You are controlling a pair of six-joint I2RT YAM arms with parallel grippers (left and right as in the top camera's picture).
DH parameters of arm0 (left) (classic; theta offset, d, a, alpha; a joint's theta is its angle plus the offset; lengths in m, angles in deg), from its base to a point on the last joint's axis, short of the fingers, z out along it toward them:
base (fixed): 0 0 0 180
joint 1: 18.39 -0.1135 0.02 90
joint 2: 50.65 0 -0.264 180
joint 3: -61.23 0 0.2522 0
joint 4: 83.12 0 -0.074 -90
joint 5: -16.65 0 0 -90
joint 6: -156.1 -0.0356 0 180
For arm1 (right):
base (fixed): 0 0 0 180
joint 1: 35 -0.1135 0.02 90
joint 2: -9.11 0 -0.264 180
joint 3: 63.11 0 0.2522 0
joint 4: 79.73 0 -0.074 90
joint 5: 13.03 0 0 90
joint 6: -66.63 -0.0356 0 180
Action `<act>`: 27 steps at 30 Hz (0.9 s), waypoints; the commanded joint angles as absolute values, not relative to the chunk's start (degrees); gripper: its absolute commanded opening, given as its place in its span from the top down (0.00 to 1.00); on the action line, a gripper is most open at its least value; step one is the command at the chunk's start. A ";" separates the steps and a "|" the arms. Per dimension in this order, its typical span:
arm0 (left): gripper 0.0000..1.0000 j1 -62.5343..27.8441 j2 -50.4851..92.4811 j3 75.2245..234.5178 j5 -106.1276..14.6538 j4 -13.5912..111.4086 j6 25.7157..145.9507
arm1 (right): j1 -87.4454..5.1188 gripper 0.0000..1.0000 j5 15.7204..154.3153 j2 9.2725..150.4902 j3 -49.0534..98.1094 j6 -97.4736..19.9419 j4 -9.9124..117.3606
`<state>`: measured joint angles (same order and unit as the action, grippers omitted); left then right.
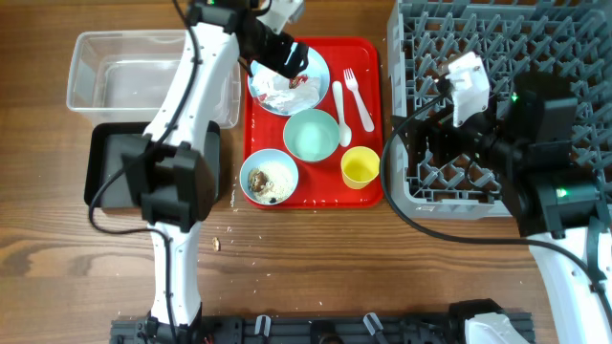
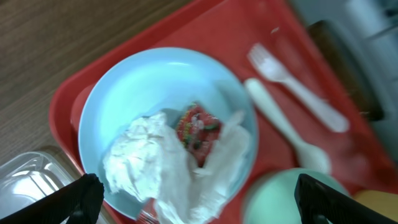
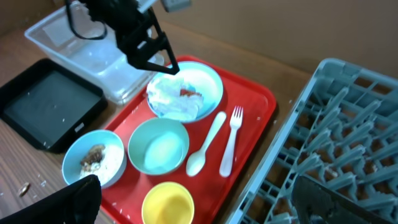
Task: Sort waste into correct bins and load items into the dishwasher rack
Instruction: 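Reach the left gripper to the tissue and wrapper on the blue plate, then lift the tissue and wrapper with the left gripper into the clear bin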
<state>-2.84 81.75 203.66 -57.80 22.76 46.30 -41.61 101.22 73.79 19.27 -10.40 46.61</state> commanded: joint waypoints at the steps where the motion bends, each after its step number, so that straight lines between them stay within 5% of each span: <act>1: 0.00 -2.95 87.15 205.08 -63.90 23.89 43.73 | -41.85 0.00 102.78 76.68 20.28 -10.09 45.76; 12: 0.03 -2.38 94.69 205.08 -64.03 24.29 42.26 | -41.85 0.00 102.78 81.42 20.28 -11.25 45.49; 15: 0.14 -2.30 96.42 205.08 -64.03 24.59 42.26 | -41.85 0.00 102.78 81.44 20.28 -11.51 45.47; 18: 0.38 -2.14 97.53 204.95 -64.03 24.86 42.28 | -41.85 0.00 102.75 81.44 20.28 -11.53 45.45; 23: 0.96 -2.17 97.84 204.99 -64.07 25.25 42.31 | -41.85 0.00 102.75 81.44 20.28 -11.55 45.45; 27: 0.96 -2.27 97.49 205.30 -64.12 25.27 44.05 | -41.85 0.00 102.75 81.44 20.28 -11.55 45.47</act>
